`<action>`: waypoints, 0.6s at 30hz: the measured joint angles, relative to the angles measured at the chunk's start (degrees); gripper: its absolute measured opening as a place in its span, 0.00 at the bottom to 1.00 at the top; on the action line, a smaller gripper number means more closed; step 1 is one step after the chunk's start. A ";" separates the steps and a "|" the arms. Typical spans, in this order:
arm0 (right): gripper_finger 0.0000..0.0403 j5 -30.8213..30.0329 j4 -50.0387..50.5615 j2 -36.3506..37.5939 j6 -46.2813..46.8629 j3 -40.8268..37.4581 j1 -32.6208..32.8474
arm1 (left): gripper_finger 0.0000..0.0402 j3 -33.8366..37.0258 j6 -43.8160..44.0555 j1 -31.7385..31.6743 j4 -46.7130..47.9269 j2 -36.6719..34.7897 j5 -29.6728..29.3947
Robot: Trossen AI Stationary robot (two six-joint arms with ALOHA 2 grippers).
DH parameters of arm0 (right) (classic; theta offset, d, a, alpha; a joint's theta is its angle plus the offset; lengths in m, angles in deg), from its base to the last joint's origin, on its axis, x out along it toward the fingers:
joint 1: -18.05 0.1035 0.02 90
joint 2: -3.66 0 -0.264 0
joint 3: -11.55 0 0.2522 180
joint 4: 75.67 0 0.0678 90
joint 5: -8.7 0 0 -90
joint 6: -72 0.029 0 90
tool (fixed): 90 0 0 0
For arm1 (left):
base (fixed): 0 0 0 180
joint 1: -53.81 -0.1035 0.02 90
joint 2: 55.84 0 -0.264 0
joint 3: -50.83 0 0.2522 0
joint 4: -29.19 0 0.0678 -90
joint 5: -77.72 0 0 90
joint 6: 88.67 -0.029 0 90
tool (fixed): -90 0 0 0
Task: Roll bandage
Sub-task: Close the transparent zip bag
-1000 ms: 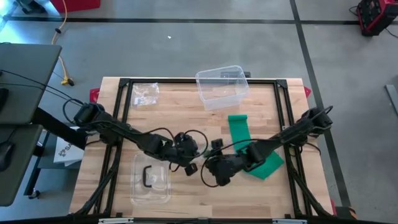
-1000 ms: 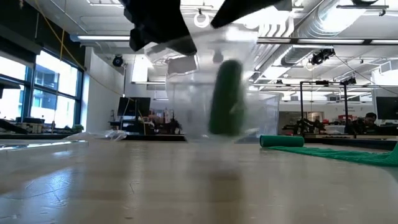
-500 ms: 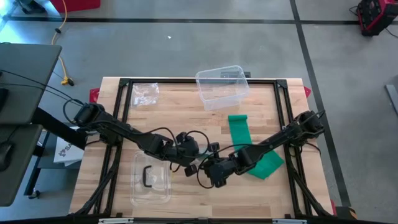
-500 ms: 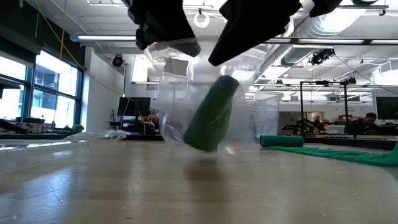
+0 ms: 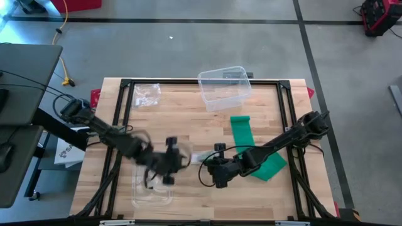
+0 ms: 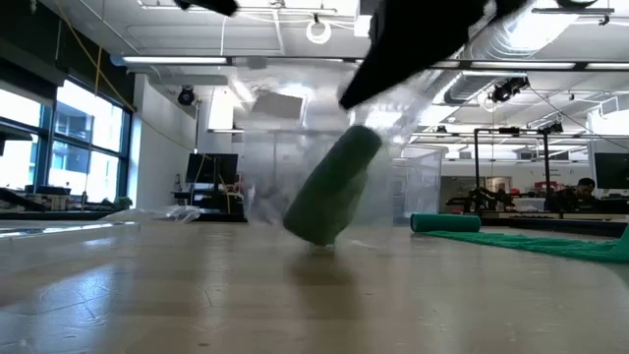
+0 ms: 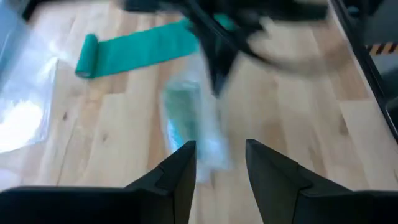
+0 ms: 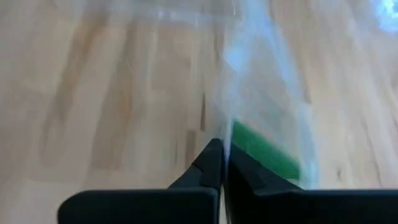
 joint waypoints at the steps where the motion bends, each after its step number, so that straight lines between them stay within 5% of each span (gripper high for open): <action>1: 0.00 -0.14 -0.38 0.83 0.35 0.00 0.10 | 0.32 1.33 0.49 2.46 -1.54 0.09 -2.73; 10: 0.00 -0.23 -2.29 5.28 0.56 0.02 0.29 | 0.28 12.76 3.65 12.59 -29.35 9.11 -32.36; 18: 0.00 1.00 -2.66 5.31 -0.18 0.02 0.40 | 0.36 13.98 10.27 8.67 -34.89 14.49 -36.19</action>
